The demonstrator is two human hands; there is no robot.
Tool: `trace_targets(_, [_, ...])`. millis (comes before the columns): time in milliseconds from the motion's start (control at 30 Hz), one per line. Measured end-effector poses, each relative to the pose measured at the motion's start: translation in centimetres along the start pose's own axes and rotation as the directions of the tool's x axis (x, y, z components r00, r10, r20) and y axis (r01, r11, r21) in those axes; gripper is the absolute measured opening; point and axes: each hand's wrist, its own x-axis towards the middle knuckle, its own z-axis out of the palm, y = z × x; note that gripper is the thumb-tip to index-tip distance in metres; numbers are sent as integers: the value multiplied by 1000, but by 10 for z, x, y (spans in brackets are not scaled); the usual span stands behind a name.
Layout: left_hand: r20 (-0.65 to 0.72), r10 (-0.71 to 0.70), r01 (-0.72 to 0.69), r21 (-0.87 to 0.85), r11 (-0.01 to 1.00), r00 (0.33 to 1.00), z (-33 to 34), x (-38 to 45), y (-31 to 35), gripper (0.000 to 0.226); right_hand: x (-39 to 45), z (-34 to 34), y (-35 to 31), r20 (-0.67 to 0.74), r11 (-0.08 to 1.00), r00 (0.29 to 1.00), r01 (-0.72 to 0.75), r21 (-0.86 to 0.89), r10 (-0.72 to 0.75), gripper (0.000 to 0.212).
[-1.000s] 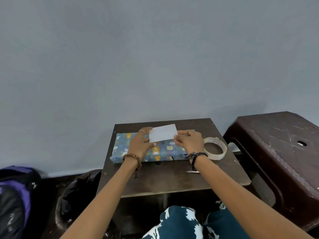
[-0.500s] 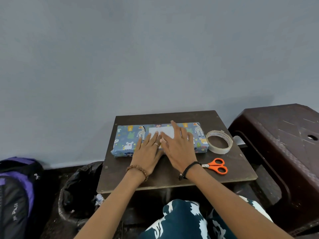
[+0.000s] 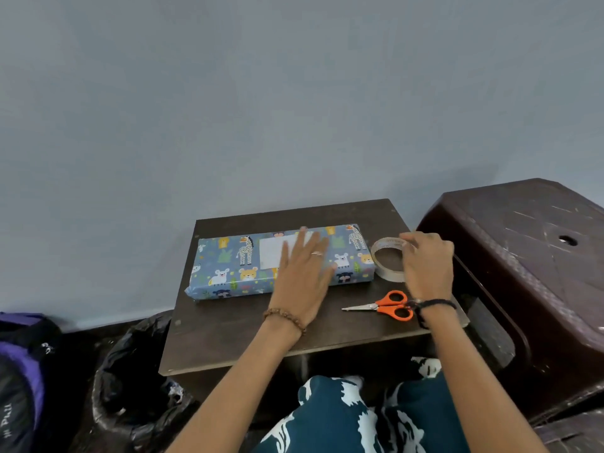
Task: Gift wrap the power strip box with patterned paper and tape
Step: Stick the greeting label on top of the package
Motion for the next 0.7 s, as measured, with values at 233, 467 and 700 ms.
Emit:
trace_targets(233, [143, 245, -255, 52, 966, 959, 46, 41, 73, 40, 44, 13, 26, 197, 953, 954, -260, 158, 227, 25])
trace_targets(467, [134, 118, -118, -7, 993, 984, 77, 62, 102, 28, 80, 23, 29, 440, 931, 849, -357, 74, 291, 52])
trace_targets(700, [133, 36, -36, -9, 999, 990, 81, 64, 103, 21, 89, 25, 38, 571, 863, 787, -439, 251, 234, 19])
